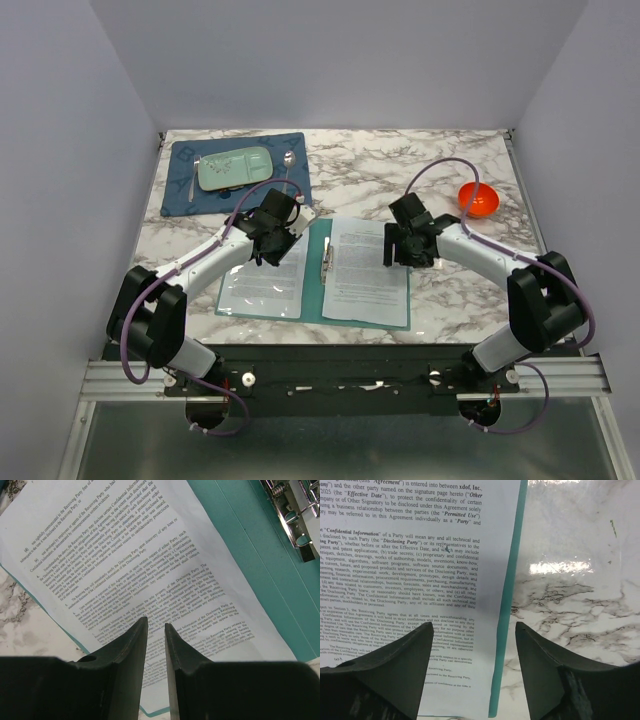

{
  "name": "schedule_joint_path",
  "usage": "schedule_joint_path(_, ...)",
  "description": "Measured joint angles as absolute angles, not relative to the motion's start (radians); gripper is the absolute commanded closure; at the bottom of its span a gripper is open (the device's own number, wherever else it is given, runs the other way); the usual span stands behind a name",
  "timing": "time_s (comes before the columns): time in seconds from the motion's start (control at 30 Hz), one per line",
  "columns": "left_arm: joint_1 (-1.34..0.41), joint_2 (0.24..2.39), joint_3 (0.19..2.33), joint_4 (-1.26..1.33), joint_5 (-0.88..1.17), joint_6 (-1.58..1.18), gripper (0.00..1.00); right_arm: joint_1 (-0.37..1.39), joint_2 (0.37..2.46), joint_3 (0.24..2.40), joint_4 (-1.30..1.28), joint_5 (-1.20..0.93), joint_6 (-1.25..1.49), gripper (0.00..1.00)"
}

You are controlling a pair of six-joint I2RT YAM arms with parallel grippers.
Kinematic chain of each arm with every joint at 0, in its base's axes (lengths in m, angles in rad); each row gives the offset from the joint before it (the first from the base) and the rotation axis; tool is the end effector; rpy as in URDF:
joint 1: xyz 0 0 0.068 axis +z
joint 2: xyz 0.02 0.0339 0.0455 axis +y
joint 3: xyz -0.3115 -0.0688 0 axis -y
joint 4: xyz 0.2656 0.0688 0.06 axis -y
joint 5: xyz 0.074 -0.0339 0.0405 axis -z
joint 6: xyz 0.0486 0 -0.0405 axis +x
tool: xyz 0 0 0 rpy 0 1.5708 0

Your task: Put the files into the folder

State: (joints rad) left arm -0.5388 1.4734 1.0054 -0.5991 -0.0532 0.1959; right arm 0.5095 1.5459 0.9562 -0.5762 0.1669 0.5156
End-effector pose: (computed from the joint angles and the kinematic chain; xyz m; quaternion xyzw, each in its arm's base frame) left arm 0.2699 -0.1584 0.2499 0.3415 0.9059 -0.0171 0.2498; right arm 0.2784 0.1463 0.2150 0.0197 0.9761 0.0271 0.2147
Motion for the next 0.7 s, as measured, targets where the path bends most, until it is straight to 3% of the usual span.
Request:
schedule_joint_path(0.13,-0.539,1.473,1.005,-0.599,-0.053,0.196,0.66,0.509,1.538,0.981,-0.596,0.176,0.503,0.14)
schedule_joint_path(0.33,-0.539,1.473,1.005,-0.598,-0.053,0.195,0.64,0.509,1.462,1.016,-0.617,0.158,0.469,0.17)
schedule_joint_path(0.5,-0.533,1.479,1.006,-0.581,-0.056,0.19,0.63,0.509,1.422,1.037,-0.511,-0.043,0.442,0.18)
schedule_joint_path(0.7,-0.516,1.563,1.006,-0.543,-0.086,0.18,0.64,0.509,1.547,1.053,-0.248,-0.344,0.479,0.17)
